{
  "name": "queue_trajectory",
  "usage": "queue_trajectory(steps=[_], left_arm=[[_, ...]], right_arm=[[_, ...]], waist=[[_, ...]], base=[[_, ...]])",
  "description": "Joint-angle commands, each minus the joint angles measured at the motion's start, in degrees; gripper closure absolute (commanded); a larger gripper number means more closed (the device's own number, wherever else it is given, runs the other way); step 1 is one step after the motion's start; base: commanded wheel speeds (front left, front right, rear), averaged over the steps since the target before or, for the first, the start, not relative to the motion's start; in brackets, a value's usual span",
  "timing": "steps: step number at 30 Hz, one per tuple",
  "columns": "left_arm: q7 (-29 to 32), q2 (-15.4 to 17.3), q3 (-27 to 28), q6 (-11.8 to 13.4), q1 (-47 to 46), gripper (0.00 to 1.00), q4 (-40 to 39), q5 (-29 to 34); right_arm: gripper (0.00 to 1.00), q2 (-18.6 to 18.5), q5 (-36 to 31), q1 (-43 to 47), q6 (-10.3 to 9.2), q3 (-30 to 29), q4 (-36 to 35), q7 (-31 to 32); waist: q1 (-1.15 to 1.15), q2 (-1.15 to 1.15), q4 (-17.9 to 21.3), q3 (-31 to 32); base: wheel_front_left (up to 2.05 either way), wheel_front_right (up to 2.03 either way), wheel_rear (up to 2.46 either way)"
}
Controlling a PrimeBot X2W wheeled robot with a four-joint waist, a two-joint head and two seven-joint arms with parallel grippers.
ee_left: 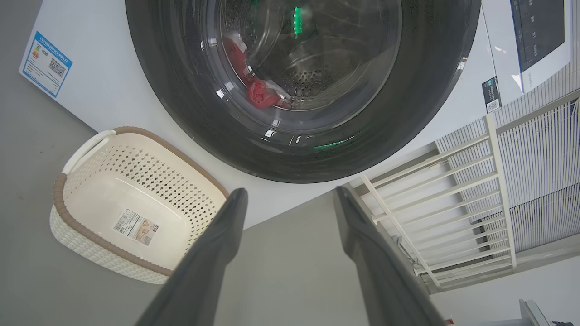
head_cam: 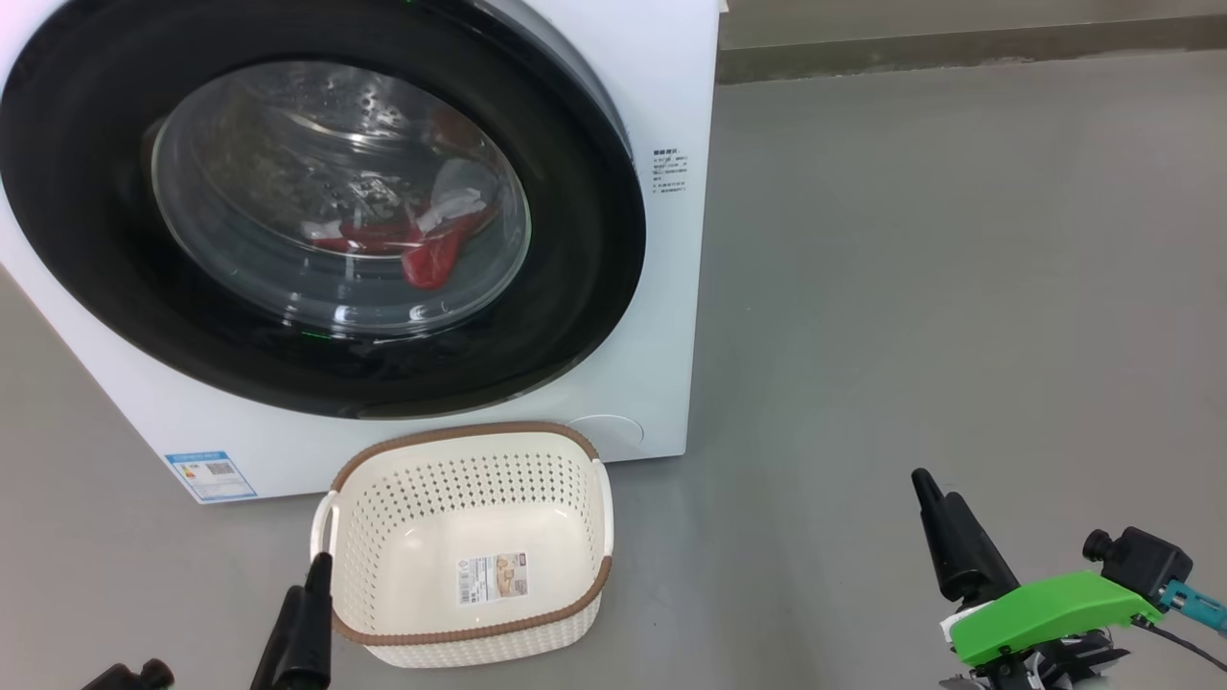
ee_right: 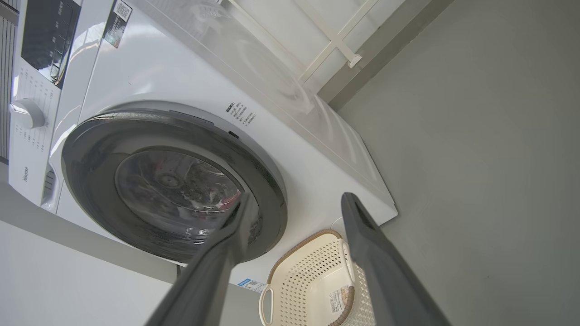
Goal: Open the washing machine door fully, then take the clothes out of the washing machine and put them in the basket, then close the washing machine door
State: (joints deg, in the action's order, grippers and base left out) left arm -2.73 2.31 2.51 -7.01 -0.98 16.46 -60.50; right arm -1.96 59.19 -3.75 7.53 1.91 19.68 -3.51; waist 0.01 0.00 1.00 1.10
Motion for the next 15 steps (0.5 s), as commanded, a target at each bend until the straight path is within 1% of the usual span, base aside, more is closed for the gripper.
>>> queue_trajectory(steps=[1,15], left_arm=[[-0.72,1.03,1.02,-0.21,-1.61,0.0,-1.86,2.1],[-2.9,1.08,1.23,-0.26,-1.64,0.0,-2.66,10.58]], right_arm=[[0.0,-0.71,-1.99,-2.72,-0.02,0.87,-1.68,-0.7],[0.0,-0.74,-9.81,-3.68,-0.02,2.47,-1.64,-2.74]], waist=[[-0.01,0.0,0.0,0.06],[-0.01,0.0,0.22,0.62]], base=[[0.0,0.0,0.0],[0.0,0.0,0.0]])
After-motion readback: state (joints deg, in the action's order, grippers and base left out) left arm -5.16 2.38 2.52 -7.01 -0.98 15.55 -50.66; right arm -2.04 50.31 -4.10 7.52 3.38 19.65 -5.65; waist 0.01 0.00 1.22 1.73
